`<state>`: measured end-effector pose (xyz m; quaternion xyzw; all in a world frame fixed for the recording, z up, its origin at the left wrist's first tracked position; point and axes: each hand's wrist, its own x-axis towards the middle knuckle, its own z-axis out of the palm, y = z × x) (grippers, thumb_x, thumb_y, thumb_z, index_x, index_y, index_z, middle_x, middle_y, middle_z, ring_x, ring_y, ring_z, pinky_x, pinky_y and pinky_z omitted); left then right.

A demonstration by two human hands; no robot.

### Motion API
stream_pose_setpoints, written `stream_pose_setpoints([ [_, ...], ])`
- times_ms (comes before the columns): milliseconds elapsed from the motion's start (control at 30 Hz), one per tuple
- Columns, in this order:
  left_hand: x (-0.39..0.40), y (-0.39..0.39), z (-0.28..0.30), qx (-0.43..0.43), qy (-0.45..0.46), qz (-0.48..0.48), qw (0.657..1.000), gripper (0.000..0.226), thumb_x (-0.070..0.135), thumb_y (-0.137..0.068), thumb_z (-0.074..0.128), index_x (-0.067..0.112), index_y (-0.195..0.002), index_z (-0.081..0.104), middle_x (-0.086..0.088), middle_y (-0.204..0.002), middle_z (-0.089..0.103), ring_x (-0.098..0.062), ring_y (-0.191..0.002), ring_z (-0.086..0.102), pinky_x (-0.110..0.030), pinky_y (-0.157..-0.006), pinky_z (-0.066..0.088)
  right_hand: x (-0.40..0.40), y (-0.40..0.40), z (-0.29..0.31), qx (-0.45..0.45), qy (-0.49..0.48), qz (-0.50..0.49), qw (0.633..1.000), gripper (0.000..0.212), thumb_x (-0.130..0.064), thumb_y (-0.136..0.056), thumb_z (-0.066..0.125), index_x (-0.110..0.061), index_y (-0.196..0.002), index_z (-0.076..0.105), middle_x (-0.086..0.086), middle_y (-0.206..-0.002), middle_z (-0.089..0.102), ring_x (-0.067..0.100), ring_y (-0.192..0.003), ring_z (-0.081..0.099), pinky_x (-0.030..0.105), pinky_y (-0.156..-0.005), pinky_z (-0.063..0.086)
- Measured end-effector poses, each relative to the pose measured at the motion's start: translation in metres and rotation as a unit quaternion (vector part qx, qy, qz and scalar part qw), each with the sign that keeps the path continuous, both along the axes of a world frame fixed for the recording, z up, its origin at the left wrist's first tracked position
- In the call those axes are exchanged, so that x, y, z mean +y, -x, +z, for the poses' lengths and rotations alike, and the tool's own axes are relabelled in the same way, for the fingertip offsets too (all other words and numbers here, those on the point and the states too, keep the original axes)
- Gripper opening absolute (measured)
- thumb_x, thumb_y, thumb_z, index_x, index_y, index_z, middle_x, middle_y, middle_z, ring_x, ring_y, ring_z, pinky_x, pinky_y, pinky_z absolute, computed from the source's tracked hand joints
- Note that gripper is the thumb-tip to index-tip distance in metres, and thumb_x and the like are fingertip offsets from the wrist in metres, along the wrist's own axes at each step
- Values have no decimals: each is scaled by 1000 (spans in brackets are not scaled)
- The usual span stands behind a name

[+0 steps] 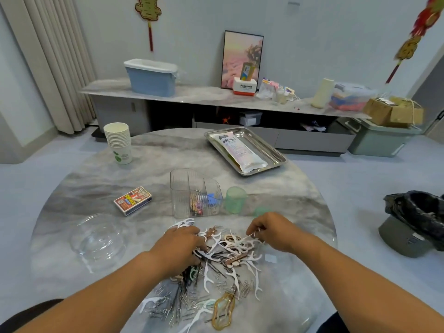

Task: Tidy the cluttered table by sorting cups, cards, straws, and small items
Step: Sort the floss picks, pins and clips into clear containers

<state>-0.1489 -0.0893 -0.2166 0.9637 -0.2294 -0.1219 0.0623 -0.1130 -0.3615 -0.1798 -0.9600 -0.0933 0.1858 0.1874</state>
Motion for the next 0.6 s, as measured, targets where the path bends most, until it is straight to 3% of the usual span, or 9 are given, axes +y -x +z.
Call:
stream_pose_setpoints([
  [100,0,-5,1,-11,-2,-4,1000,29,40,-90,68,39,-119,67,10,-132,54,-15,-124,51,-33,-97,37,-7,2,-1,71,31,19,997,36,-3,-89,63,-33,-101,80,-10,-101,73,8,-87,65,19,-72,52],
  [200,2,-11,4,8,-1,1,1000,27,48,-87,69,39,-113,69,10,-132,53,-14,-124,50,-34,-100,35,-5,4,5,117,47,39,991,32,-13,-87,68,-41,-99,79,-19,-102,70,18,-99,69,36,-87,57],
  [233,2,-13,3,18,5,5,1000,30,55,-86,67,38,-110,69,9,-135,52,-14,-126,48,-35,-102,34,-1,4,7,118,51,40,991,32,-14,-87,67,-41,-98,79,-19,-101,68,19,-99,69,36,-86,58],
  [300,-1,-15,3,26,38,16,999,34,65,-86,61,35,-99,71,9,-136,54,-14,-128,48,-37,-105,34,7,4,13,102,49,32,993,35,-9,-89,60,-37,-99,77,-17,-93,63,12,-86,65,27,-72,54],
  [367,-7,-18,-1,6,69,31,997,34,61,-93,54,30,-92,70,11,-117,62,-11,-115,54,-38,-105,34,18,4,17,89,29,15,995,43,-3,-88,50,-33,-101,78,-15,-89,63,7,-76,61,22,-63,49],
  [400,-11,-19,-3,-11,79,39,996,30,56,-95,55,30,-90,68,12,-105,63,-10,-106,56,-38,-107,33,24,3,18,87,22,5,996,43,-3,-88,48,-31,-102,78,-15,-90,65,6,-80,63,23,-67,51],
  [500,-18,-21,-8,-38,111,74,990,15,46,-93,65,32,-96,60,15,-100,62,-12,-100,56,-35,-107,33,40,0,13,72,33,6,997,27,-21,-92,53,-28,-101,77,-17,-84,68,12,-92,68,32,-88,55],
  [567,-21,-22,-11,-38,135,99,985,24,40,-91,71,33,-110,58,15,-109,63,-13,-107,54,-32,-102,34,47,-4,4,23,71,13,997,19,-40,-88,63,-28,-102,71,-12,-94,69,17,-94,66,36,-91,50],
  [600,-23,-23,-11,-31,141,111,983,33,36,-90,72,32,-118,57,14,-113,64,-14,-109,52,-33,-102,34,50,-5,-1,3,96,17,995,27,-45,-84,69,-30,-105,65,-9,-102,68,18,-96,64,38,-92,48],
])
